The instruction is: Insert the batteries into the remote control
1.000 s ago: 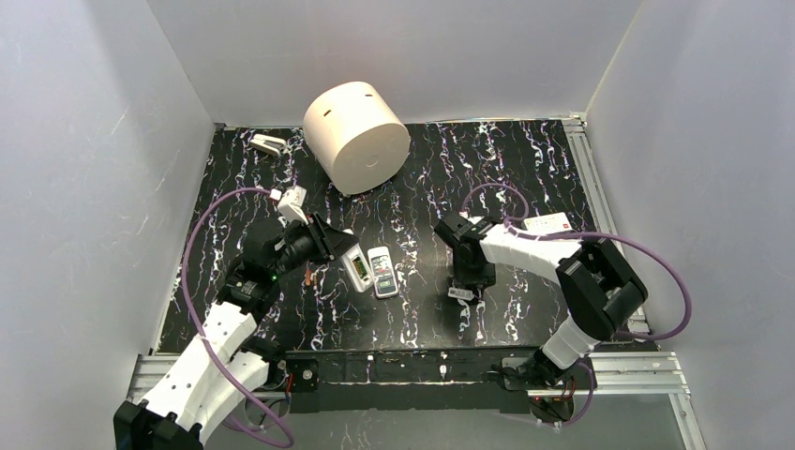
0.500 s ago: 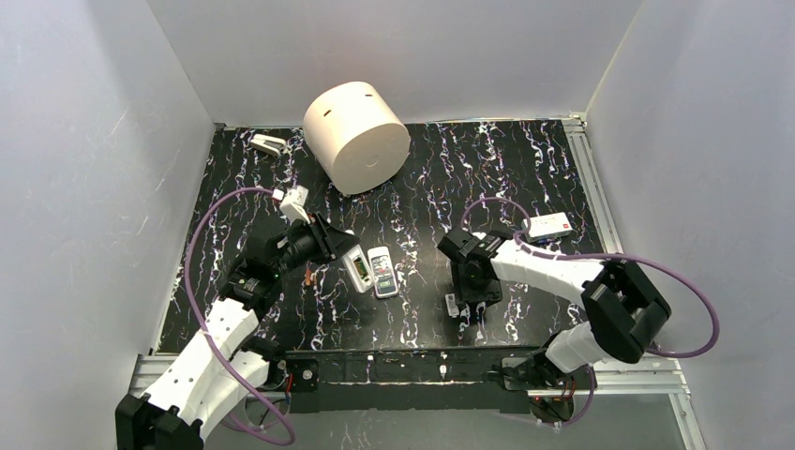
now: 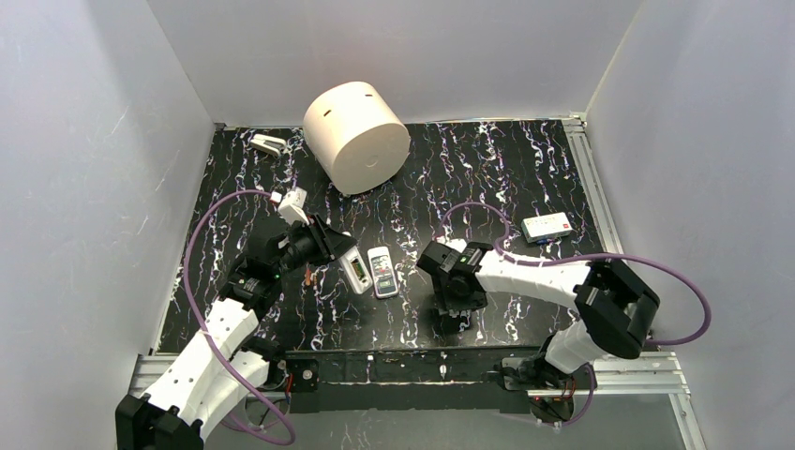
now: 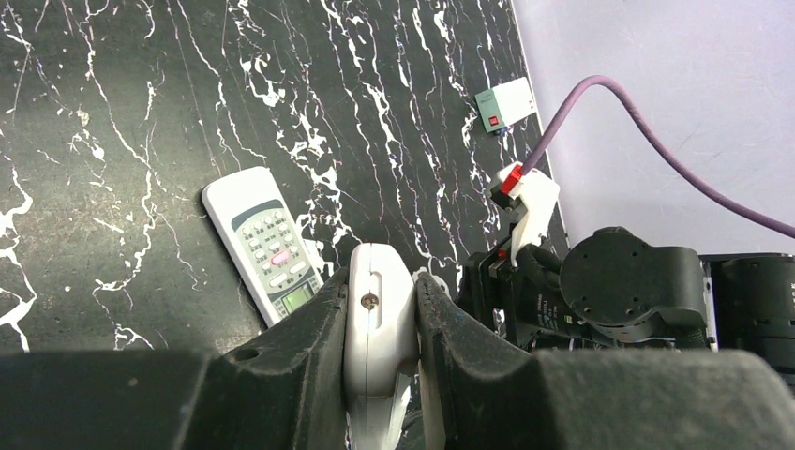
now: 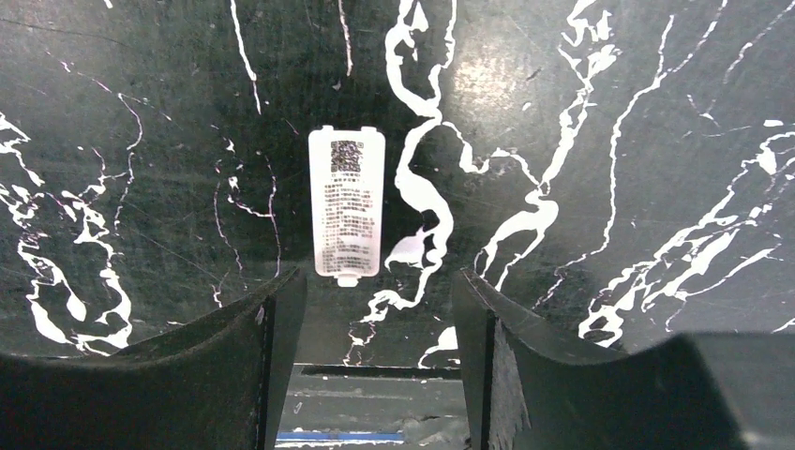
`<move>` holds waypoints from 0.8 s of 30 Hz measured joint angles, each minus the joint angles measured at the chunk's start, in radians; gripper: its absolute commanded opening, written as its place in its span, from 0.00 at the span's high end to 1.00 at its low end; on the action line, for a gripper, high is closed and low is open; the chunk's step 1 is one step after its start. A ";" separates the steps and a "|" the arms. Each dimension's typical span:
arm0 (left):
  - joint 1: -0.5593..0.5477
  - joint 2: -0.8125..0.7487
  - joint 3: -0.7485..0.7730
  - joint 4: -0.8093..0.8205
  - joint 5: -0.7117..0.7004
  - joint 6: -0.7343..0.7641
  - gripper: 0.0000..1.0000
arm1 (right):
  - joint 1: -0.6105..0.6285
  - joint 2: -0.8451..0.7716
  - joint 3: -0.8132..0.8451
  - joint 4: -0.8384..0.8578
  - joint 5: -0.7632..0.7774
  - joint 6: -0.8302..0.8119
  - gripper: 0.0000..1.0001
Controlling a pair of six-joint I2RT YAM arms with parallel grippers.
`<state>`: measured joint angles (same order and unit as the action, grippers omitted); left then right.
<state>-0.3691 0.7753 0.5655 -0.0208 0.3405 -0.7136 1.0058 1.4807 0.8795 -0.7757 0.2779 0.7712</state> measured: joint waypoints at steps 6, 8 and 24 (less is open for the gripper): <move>0.000 0.000 0.000 -0.008 -0.003 0.000 1.00 | 0.005 0.016 -0.014 0.060 -0.014 0.011 0.37; 0.000 0.000 0.000 -0.008 -0.004 0.000 1.00 | 0.005 0.018 -0.021 0.084 -0.018 0.011 0.41; 0.000 0.026 0.000 -0.002 -0.001 -0.004 1.00 | 0.009 0.059 -0.020 0.124 -0.015 0.037 0.78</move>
<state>-0.3691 0.8017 0.5655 -0.0231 0.3393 -0.7174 1.0145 1.5398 0.8597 -0.6514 0.2626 0.8078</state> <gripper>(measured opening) 0.241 0.353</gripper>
